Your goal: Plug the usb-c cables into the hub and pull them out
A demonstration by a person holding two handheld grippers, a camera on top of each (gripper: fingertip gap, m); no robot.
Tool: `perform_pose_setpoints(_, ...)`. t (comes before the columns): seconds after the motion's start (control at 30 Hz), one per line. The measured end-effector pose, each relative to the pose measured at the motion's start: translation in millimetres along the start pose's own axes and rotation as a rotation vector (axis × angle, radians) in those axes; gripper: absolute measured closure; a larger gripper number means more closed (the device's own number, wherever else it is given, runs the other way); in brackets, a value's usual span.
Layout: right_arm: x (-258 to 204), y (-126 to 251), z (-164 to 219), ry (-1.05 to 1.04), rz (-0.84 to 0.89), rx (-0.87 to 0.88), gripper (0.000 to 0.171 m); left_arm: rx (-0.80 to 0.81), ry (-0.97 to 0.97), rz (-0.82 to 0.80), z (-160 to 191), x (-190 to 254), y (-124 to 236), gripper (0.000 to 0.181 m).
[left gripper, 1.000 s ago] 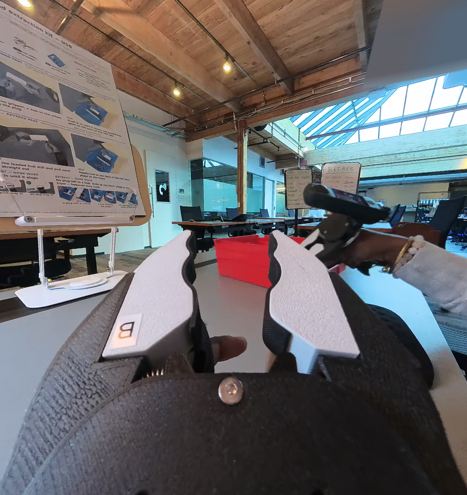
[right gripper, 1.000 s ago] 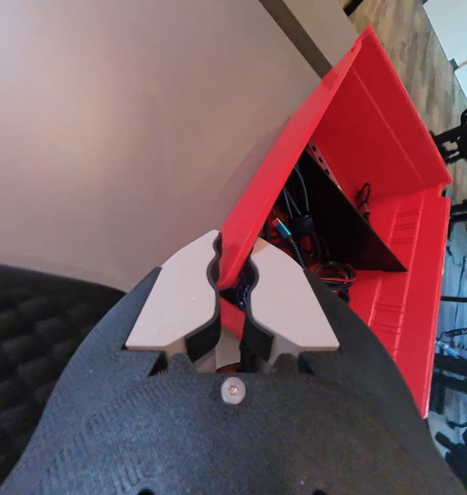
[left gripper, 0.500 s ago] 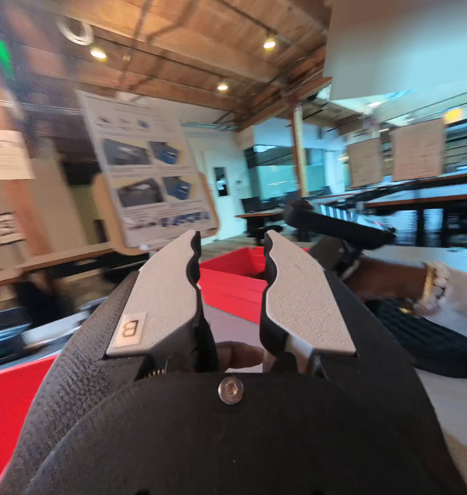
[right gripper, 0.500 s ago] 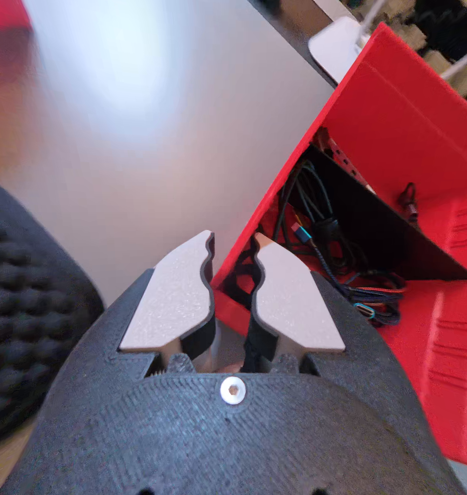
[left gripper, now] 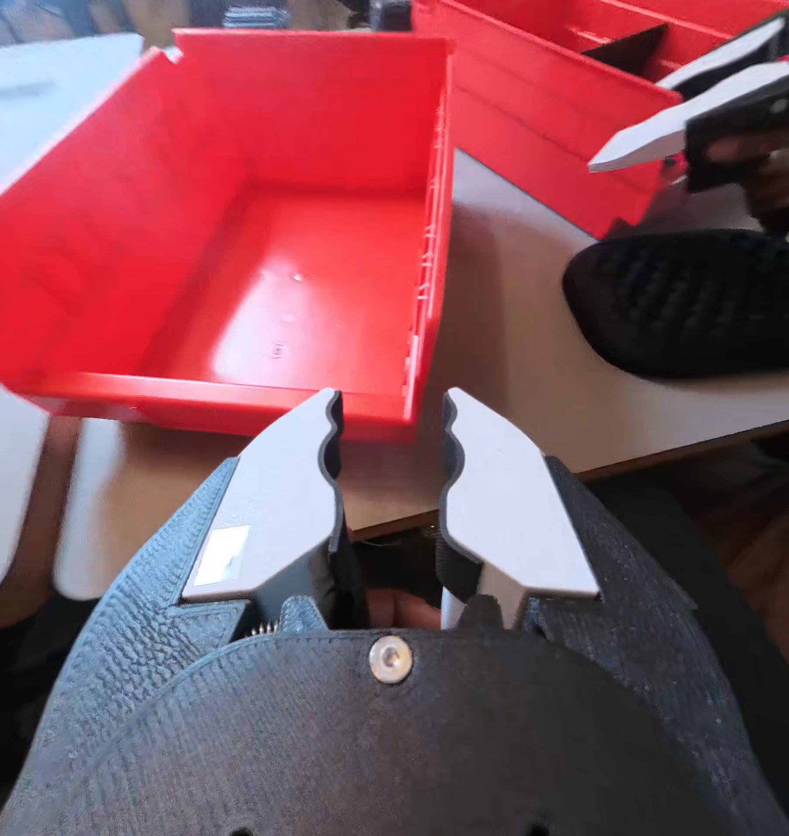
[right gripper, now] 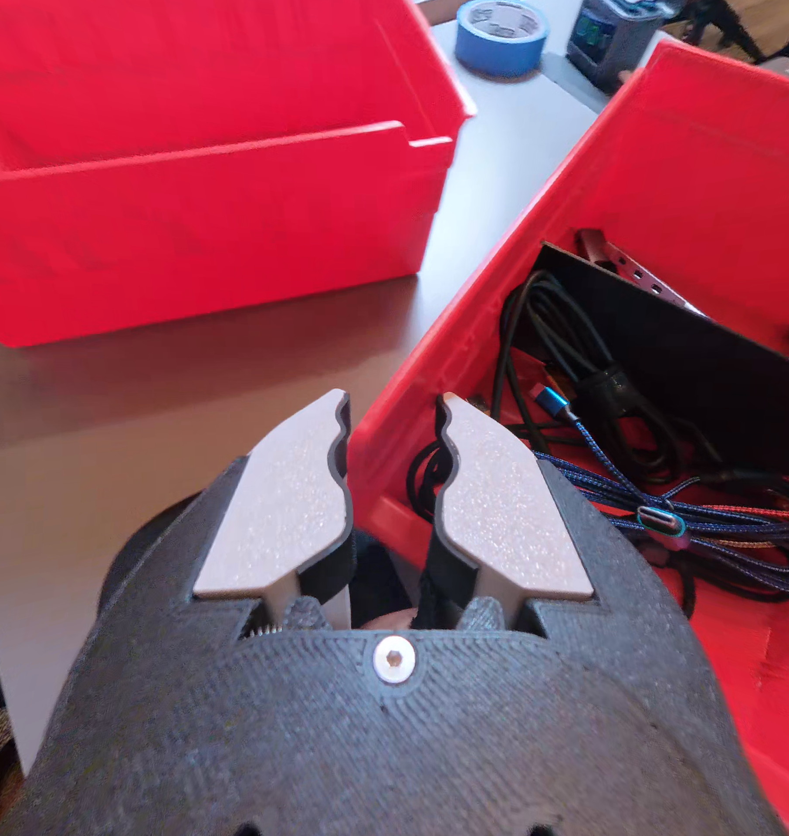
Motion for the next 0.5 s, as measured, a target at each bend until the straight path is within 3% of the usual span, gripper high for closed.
perform_pose_setpoints(0.33,-20.1,-43.3,-26.4,0.136,-0.178,-0.012,0.125,0.143,0.051,0.160,-32.9,64.6,-77.7,0.133)
perform_pose_setpoints(0.5,-15.1,-58.9,-35.3,0.188,-0.284,0.016,0.119,0.286,0.124,0.323,-53.5,91.6,-90.8,0.132)
Point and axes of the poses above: each gripper's, where its closed fingertips meet, y back along the fingers, z out of its underside, x = y × z across the jaws, the point moved 6 cm from there along y, back along the fingers, and after that the axes turned 10 degrees about -z, right-handed, at the moved point
